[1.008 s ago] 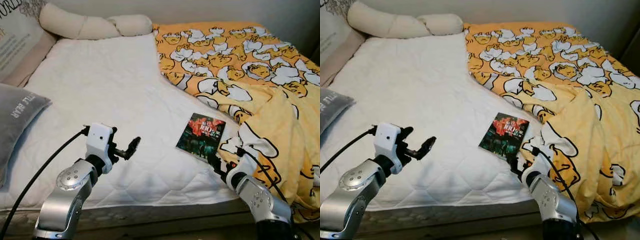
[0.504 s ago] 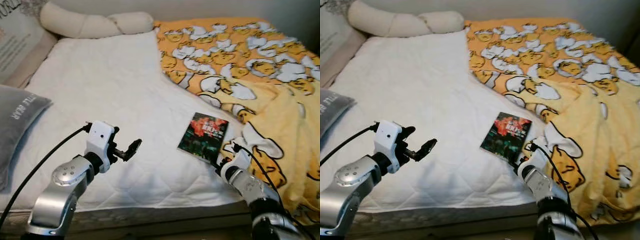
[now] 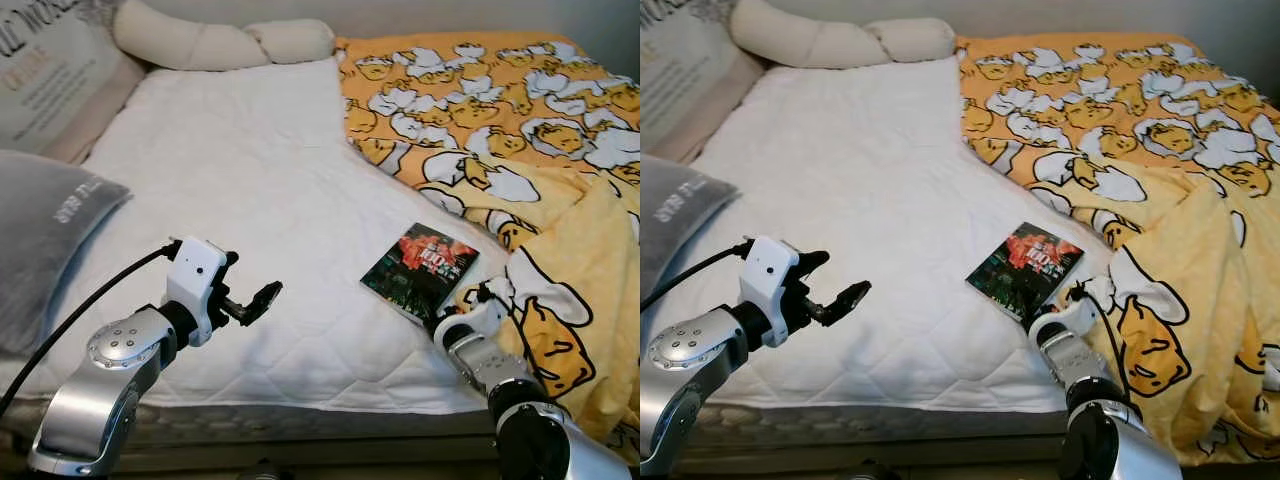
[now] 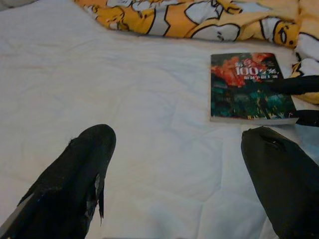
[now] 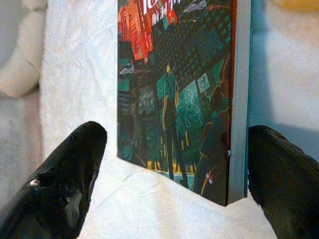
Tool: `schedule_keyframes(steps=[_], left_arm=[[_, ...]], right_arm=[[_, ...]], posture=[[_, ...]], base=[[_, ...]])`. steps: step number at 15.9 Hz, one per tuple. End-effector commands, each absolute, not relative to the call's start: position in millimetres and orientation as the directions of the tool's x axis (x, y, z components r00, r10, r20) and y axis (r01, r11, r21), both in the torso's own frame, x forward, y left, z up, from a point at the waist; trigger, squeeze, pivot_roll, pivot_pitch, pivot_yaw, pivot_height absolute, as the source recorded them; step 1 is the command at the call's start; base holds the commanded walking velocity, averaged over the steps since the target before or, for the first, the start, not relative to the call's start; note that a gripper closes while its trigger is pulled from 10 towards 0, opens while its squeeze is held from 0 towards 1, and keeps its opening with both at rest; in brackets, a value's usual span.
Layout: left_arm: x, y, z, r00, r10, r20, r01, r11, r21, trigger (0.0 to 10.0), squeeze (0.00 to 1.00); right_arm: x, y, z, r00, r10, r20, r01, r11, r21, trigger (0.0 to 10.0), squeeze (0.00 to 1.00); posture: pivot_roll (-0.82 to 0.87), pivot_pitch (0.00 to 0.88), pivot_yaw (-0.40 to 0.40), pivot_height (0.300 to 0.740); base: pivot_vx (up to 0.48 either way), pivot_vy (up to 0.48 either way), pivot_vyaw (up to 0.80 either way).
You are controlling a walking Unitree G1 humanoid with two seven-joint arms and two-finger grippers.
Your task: Clean up the room
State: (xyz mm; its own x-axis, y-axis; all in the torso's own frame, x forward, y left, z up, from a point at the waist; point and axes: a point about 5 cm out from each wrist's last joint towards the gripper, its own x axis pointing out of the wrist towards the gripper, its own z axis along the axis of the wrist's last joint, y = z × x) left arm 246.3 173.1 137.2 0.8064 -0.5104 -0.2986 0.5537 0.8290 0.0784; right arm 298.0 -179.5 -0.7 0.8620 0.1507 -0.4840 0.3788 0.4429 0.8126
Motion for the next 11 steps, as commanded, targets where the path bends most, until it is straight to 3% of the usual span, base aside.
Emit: schedule_keyframes(steps=[1,2,3,4,6,11], left_arm=[[243.8,176.1,141.0,0.808,-0.507,-0.3,0.552,0.829,0.085,10.0,0.93],[242.3,176.1,141.9,0.806,-0.509,-0.302,0.555,0.828,0.086,10.0,0.93],[238.7,176.4,142.4,0.801,-0.512,-0.31,0.561,0.823,0.089,10.0,0.93],[234.6,177.0,143.7,0.797,-0.514,-0.317,0.566,0.819,0.094,10.0,0.93],[226.9,179.0,150.6,0.798,-0.515,-0.314,0.568,0.817,0.103,10.0,0.93],[211.5,178.5,164.6,0.819,-0.501,-0.28,0.545,0.832,0.103,10.0,0.93]], right_arm=[[302.7,-175.9,3.4,0.878,0.145,-0.455,0.368,0.404,0.838,10.0,0.0],[301.7,-174.7,1.8,0.88,0.135,-0.455,0.375,0.388,0.842,10.0,0.0],[299.2,-172.2,-1.6,0.879,0.119,-0.461,0.388,0.382,0.839,6.5,0.0],[296.3,-169.5,-5.4,0.873,0.106,-0.475,0.404,0.388,0.828,3.9,0.0],[291.7,-163.2,-11.0,0.869,0.087,-0.487,0.417,0.401,0.815,0.3,0.0],[294.8,-162.0,-7.5,0.9,0.049,-0.434,0.384,0.384,0.84,0.0,0.0]], posture=[[0.22,0.0,0.079,0.74],[0.23,0.0,0.081,0.74],[0.25,0.0,0.086,0.74],[0.27,0.0,0.095,0.74],[0.31,0.0,0.114,0.74],[0.39,0.025,0.122,0.74]], base=[[0.0,0.0,0.0],[0.0,0.0,0.0],[0.0,0.0,0.0],[0.0,0.0,0.0],[0.0,0.0,0.0],[0.0,0.0,0.0]])
